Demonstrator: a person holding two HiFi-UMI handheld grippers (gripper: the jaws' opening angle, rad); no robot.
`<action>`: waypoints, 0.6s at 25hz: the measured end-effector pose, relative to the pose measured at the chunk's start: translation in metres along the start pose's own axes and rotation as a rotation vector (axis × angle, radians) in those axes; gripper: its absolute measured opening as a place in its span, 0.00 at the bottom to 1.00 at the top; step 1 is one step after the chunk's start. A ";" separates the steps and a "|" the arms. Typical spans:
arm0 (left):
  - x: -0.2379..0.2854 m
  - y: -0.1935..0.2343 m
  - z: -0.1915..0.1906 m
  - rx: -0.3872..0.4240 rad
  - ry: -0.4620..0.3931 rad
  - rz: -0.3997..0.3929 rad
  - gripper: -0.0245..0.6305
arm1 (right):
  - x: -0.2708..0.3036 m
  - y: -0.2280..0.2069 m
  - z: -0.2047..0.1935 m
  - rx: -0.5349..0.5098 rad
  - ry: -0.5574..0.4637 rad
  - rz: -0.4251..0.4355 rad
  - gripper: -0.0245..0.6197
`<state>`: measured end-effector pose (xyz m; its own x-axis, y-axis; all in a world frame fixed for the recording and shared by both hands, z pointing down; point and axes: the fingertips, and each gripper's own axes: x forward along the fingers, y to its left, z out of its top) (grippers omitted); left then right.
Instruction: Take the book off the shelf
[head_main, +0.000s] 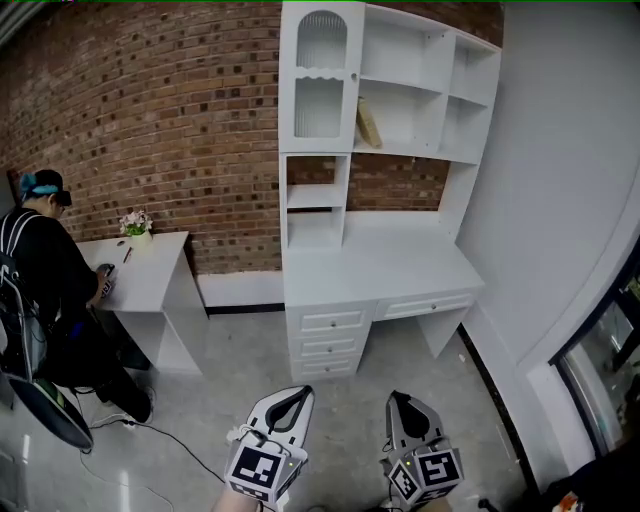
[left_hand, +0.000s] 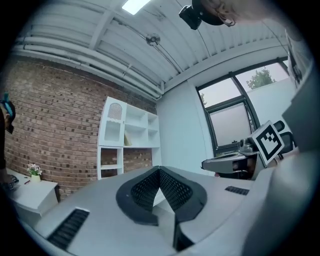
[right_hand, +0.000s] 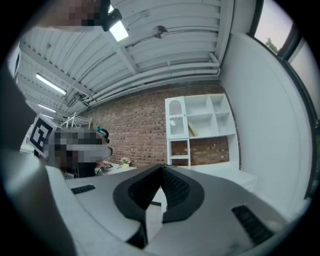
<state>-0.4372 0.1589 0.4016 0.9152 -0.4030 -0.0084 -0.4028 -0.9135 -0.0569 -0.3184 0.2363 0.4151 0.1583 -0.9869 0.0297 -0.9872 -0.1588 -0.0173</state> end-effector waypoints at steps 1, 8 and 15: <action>0.000 0.002 -0.002 -0.004 -0.001 0.003 0.06 | 0.002 0.001 -0.001 0.001 0.003 -0.001 0.04; 0.013 0.011 -0.010 -0.028 0.018 0.023 0.06 | 0.018 -0.012 -0.006 -0.006 0.019 -0.013 0.04; 0.051 0.023 -0.021 -0.016 0.071 0.083 0.06 | 0.053 -0.052 -0.016 -0.012 0.016 0.018 0.04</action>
<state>-0.4003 0.1157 0.4210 0.8755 -0.4797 0.0588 -0.4778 -0.8774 -0.0434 -0.2588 0.1923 0.4337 0.1405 -0.9890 0.0454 -0.9900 -0.1409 -0.0060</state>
